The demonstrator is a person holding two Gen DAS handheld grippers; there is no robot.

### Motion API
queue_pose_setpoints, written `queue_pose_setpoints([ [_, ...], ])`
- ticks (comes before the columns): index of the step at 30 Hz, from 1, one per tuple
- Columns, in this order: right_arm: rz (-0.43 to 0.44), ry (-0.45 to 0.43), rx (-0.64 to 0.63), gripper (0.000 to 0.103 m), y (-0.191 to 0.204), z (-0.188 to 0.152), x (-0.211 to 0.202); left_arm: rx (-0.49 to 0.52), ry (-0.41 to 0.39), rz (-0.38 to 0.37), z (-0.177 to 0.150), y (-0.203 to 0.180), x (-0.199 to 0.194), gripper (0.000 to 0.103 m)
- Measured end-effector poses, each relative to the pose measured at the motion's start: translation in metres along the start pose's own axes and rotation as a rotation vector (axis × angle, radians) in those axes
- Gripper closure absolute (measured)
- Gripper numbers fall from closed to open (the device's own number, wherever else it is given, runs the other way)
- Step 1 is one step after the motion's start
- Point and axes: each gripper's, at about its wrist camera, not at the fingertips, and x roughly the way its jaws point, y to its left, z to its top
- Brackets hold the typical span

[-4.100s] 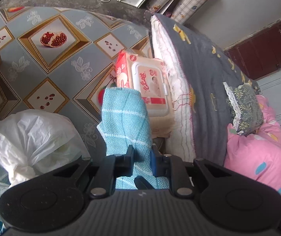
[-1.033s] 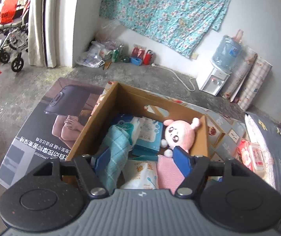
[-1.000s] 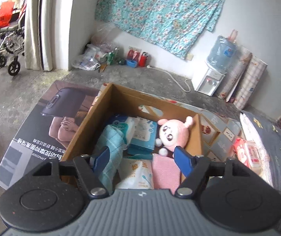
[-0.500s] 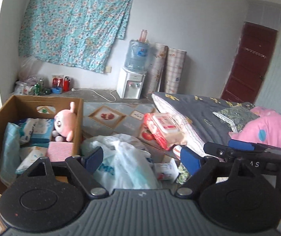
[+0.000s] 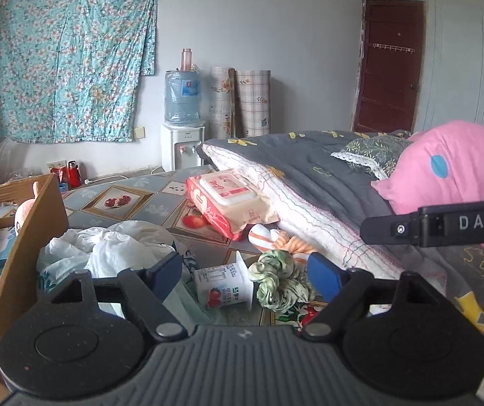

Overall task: Organize soft objects
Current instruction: 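Move both grippers back to the pile beside the bed, then grasp the white yogurt cup with both grippers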

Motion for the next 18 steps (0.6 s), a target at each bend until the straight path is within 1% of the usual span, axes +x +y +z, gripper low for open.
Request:
queue_pose_setpoints([
  [2, 0.016, 0.015, 0.010, 0.014, 0.001, 0.004, 0.013, 0.001, 0.025, -0.001, -0.002, -0.001, 0.014, 0.033],
  [5, 0.048, 0.035, 0.012, 0.022, 0.006, 0.011, 0.030, -0.004, 0.054, 0.001, -0.004, 0.002, 0.026, 0.043],
  [6, 0.058, 0.044, 0.009, 0.028, 0.008, 0.014, 0.036, -0.004, 0.061, 0.001, -0.005, 0.004, 0.029, 0.044],
  [7, 0.067, 0.055, 0.005, 0.033, 0.010, 0.016, 0.045, -0.003, 0.067, 0.002, -0.006, 0.006, 0.031, 0.048],
  [8, 0.074, 0.069, 0.003, 0.037, 0.012, 0.018, 0.055, -0.002, 0.074, 0.005, -0.006, 0.007, 0.034, 0.052],
  [10, 0.098, 0.100, 0.001, 0.050, 0.016, 0.022, 0.075, -0.003, 0.092, 0.006, -0.007, 0.009, 0.041, 0.058],
  [11, 0.109, 0.115, -0.001, 0.054, 0.018, 0.023, 0.084, -0.005, 0.101, 0.007, -0.008, 0.010, 0.044, 0.061],
  [13, 0.125, 0.144, -0.022, 0.068, 0.025, 0.025, 0.104, -0.010, 0.115, 0.007, -0.008, 0.013, 0.050, 0.065],
  [15, 0.128, 0.164, -0.049, 0.076, 0.030, 0.026, 0.121, -0.008, 0.127, 0.015, -0.009, 0.015, 0.055, 0.068],
  [18, 0.121, 0.191, -0.088, 0.084, 0.035, 0.023, 0.139, -0.015, 0.142, 0.027, -0.009, 0.019, 0.061, 0.070],
])
